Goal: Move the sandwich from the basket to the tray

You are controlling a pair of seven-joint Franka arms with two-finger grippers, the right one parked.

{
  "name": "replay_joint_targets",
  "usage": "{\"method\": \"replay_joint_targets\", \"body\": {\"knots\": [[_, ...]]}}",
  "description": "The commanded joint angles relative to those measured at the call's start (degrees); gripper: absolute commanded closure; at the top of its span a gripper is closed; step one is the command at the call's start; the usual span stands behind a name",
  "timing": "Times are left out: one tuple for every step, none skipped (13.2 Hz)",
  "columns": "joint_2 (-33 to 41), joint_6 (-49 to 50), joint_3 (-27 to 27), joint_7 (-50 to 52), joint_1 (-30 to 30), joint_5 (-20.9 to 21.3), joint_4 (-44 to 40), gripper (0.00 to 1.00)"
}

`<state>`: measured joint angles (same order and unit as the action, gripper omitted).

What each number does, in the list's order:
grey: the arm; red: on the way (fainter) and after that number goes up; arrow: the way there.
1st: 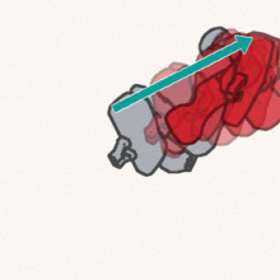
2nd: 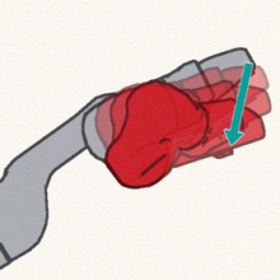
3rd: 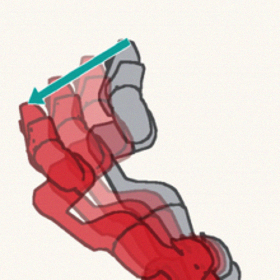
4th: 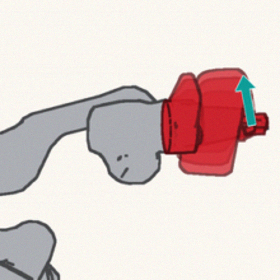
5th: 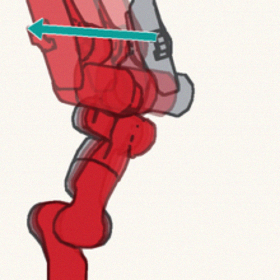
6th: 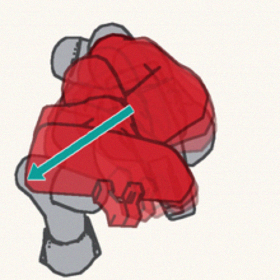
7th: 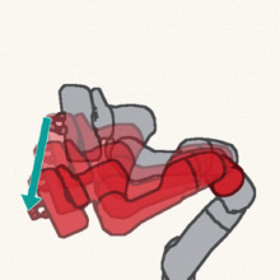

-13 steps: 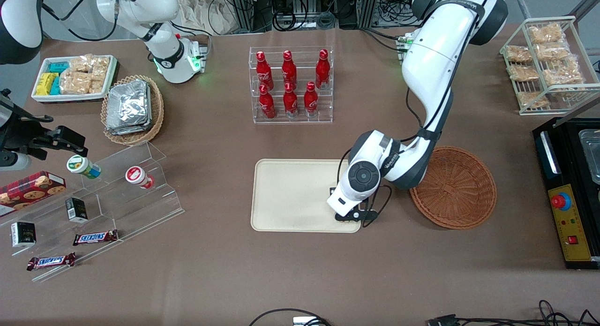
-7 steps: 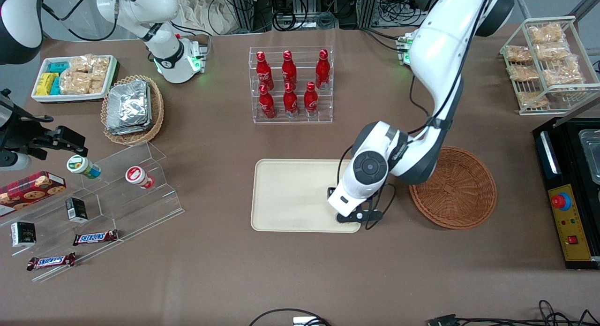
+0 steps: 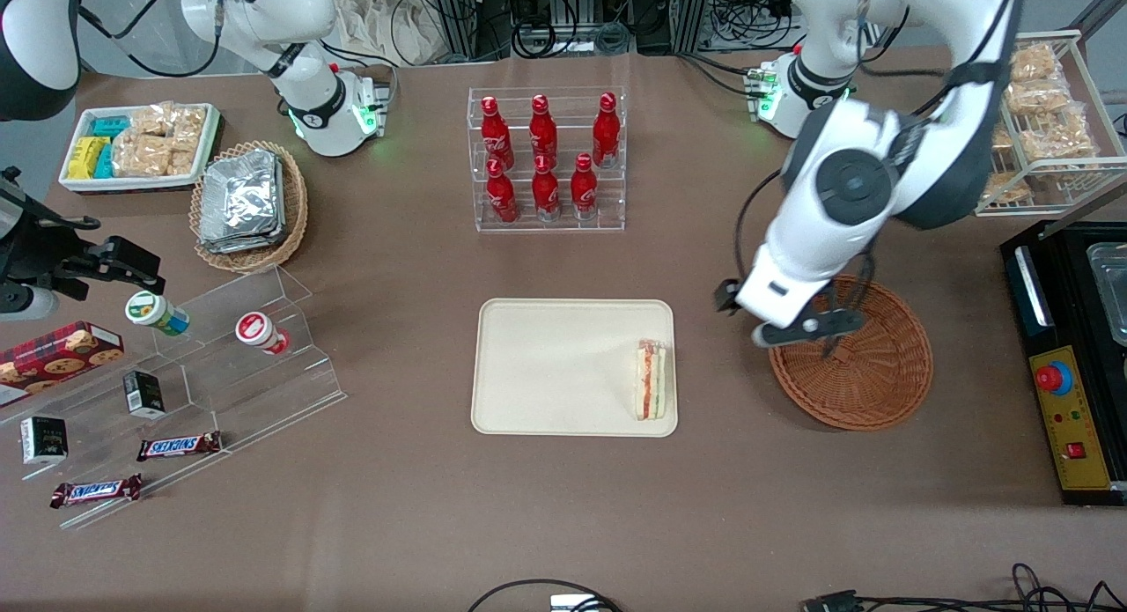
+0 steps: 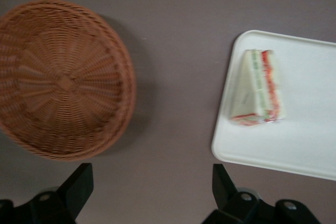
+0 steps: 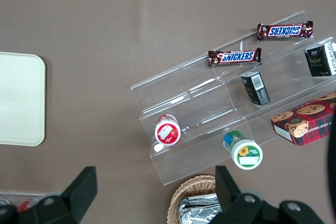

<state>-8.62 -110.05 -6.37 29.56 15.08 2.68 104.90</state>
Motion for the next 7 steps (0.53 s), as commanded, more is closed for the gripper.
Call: {"method": "replay_joint_targets", "body": {"knots": [[4.04,1.14,-0.49,-10.89,-8.90,-0.14,2.52,0.00],[3.87,2.20,-0.49,-13.63,-11.72,-0.14,1.11,0.00],[3.52,2.82,-0.49,-15.31,-14.27,-0.31,-0.90,0.00],[3.08,3.52,-0.49,-15.85,-15.86,-0.31,-2.40,0.00],[2.64,4.40,-0.49,-15.85,-16.48,-0.40,-3.98,0.00],[2.12,5.45,-0.49,-15.94,-16.58,-0.40,-5.22,0.00],[1.33,5.55,-0.49,-15.85,-16.66,-0.40,-6.28,0.00]]}}
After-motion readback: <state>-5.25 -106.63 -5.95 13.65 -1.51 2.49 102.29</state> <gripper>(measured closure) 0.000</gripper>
